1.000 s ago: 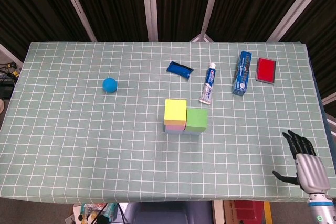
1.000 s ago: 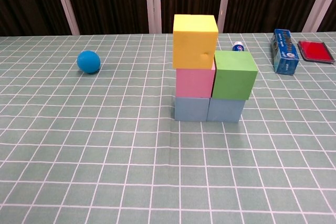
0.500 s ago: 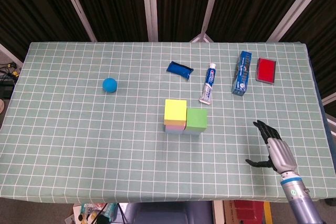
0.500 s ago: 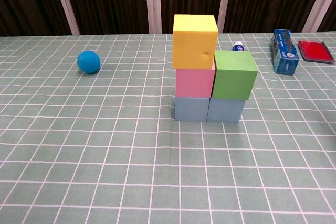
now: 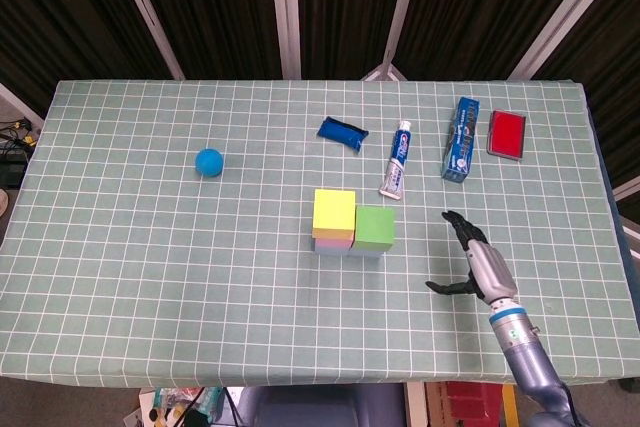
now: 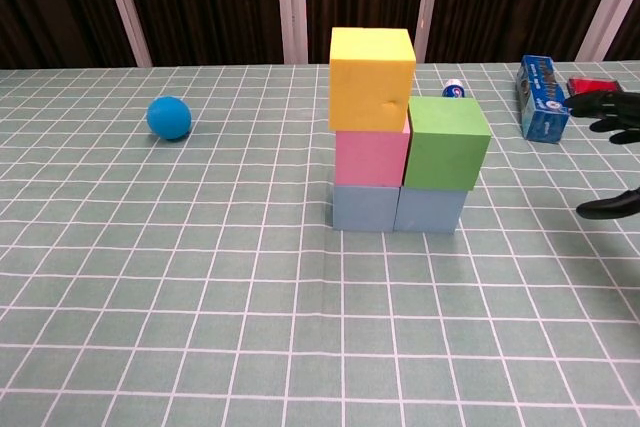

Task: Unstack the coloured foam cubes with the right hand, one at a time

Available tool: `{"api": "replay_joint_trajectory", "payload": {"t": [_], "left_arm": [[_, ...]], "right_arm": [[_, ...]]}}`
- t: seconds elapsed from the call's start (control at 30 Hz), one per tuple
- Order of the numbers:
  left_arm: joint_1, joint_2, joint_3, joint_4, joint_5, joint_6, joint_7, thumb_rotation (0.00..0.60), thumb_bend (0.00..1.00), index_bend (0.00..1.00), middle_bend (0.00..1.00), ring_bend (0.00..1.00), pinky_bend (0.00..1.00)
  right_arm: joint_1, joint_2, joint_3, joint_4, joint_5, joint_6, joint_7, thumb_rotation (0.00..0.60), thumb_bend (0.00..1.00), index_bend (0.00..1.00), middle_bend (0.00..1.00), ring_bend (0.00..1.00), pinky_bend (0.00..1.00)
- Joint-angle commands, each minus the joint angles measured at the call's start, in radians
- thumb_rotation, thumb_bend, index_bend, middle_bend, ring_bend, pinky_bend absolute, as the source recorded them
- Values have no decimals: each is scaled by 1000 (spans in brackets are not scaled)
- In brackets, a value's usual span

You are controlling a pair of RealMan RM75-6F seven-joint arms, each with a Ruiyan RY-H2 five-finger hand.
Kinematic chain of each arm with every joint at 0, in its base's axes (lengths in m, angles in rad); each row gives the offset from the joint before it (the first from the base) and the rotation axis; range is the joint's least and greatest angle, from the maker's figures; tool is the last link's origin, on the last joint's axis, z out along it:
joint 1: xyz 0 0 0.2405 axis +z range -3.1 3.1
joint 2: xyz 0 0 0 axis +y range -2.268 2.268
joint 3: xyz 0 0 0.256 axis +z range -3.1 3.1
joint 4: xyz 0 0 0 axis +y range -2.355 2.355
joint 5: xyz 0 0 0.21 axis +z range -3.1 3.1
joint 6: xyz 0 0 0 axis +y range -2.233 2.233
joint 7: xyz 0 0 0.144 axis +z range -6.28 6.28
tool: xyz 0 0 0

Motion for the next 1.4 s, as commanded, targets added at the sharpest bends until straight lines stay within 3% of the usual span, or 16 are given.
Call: {"api": "replay_joint_trajectory", "payload": {"t": [0.03, 0.5, 0.8, 1.03, 1.27, 1.4], "left_arm": [[-1, 0, -1, -1, -3, -2, 2, 600, 255, 110, 0, 0, 0], [-4, 8, -10, -1, -22, -11, -18, 600, 255, 110, 0, 0, 0], [-10, 16, -18, -1, -45, -29, -32, 600, 255, 110, 0, 0, 0], [-10, 16, -20, -2, -49, -29, -32, 600, 255, 110, 0, 0, 0], [-15, 16, -25, -3, -60, -36, -29, 600, 255, 114, 0, 0, 0], [-16, 14, -25, -5, -61, -37, -21, 600, 255, 116, 0, 0, 0]], "right_arm": [[28, -26, 12, -4, 33, -15, -30, 600, 77, 0, 0, 0, 0], [153, -176, 90, -16, 211, 37, -210, 600, 77, 0, 9, 47, 0], [211, -239, 137, 5, 320, 41, -235, 600, 79, 6, 114, 198, 0], [249, -291, 168, 38, 365, 62, -245, 600, 78, 72, 272, 371, 0], [264, -315, 172, 78, 385, 110, -279, 600, 77, 88, 376, 554, 64], [258, -313, 166, 107, 366, 136, -286, 600, 77, 91, 389, 579, 88]]}}
